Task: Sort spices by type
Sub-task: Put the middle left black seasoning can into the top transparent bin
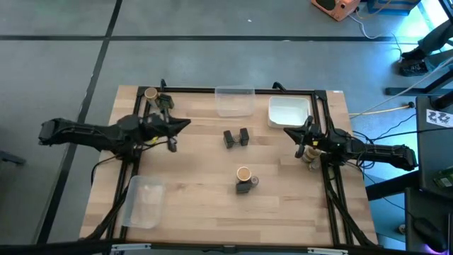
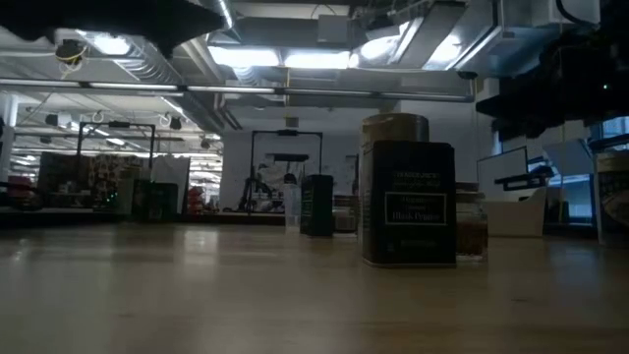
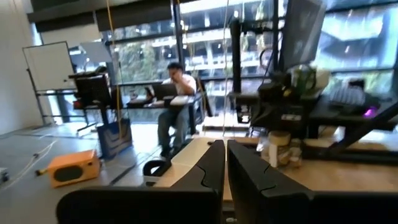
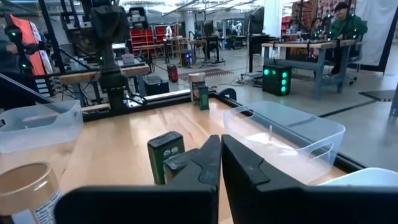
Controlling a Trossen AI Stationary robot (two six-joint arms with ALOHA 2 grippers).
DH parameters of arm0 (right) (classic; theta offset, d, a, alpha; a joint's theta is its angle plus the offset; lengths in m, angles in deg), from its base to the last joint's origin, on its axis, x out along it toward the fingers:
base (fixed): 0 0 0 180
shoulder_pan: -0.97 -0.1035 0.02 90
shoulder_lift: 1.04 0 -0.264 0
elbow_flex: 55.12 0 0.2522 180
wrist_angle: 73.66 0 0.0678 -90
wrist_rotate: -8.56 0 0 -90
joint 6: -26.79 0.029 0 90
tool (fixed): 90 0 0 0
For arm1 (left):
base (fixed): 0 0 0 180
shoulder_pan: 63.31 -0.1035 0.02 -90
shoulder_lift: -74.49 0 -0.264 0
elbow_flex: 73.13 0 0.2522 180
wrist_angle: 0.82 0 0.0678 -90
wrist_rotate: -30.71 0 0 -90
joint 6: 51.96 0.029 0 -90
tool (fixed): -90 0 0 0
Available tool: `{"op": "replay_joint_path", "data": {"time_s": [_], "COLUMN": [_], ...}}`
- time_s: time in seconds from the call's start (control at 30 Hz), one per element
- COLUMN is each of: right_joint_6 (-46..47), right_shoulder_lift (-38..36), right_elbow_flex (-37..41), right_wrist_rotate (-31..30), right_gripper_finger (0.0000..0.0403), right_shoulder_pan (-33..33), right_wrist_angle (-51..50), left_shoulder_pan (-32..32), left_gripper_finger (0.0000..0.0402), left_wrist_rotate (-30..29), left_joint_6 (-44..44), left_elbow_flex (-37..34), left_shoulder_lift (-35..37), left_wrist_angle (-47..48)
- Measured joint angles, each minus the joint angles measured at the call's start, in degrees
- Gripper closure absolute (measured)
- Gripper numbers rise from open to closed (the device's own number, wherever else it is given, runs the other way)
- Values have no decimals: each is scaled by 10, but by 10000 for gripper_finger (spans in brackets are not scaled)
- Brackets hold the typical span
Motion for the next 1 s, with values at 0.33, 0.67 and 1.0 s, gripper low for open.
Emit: {"op": "replay_joint_path", "data": {"time_s": [0.33,0.67,1.0], "right_joint_6": [-11,-33,-33], "right_shoulder_lift": [0,0,0], "right_elbow_flex": [0,0,0], "right_wrist_rotate": [-20,-24,-24], "right_gripper_finger": [386,386,386], "right_shoulder_pan": [0,0,0], "right_wrist_angle": [0,8,12], "left_shoulder_pan": [-18,-47,-83], "left_gripper_finger": [391,391,287], "left_wrist_rotate": [1,1,2], "left_joint_6": [77,108,43], "left_elbow_flex": [147,217,436], "left_shoulder_lift": [-213,-358,-434], "left_wrist_angle": [-32,-166,226]}}
